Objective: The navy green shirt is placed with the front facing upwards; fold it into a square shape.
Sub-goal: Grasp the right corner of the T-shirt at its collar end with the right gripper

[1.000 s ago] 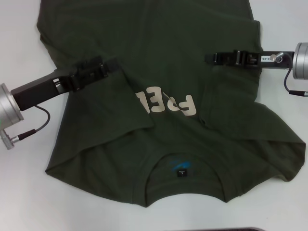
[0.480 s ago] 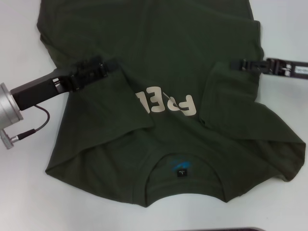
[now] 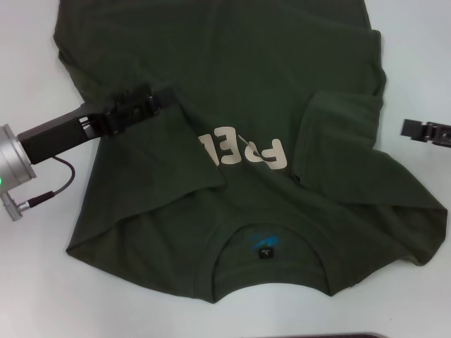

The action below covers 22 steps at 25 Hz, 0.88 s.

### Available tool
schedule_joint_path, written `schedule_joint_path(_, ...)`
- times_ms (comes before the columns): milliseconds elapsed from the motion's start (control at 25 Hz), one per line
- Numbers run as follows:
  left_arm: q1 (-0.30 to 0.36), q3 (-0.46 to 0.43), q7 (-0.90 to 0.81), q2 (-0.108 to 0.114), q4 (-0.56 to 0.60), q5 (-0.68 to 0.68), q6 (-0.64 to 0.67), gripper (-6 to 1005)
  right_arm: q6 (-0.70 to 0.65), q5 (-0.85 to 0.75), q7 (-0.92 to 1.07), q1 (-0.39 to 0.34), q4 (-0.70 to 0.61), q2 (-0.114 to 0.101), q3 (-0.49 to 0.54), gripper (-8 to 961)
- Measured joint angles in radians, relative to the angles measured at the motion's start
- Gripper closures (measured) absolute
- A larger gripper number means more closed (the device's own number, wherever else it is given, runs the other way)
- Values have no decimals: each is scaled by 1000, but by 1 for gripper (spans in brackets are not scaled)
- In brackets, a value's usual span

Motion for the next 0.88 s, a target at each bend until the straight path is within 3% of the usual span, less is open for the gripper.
schedule_joint_path(320, -4, 0, 2, 0, 0, 0, 0, 114, -79, 0, 8, -25, 2, -5, 50, 105)
schedule_joint_path(600, -5, 0, 4, 0, 0, 0, 0, 115, -90, -6, 14, 4, 9, 15, -4, 115)
schedule_joint_path(760, -2, 0, 4, 1, 0, 0, 0, 115, -95, -7, 24, 20, 4, 16, -26, 115)
schedule_joint_path(880, -2, 1, 4, 0, 0, 0, 0, 115, -88, -9, 35, 21, -3, 5, -35, 115)
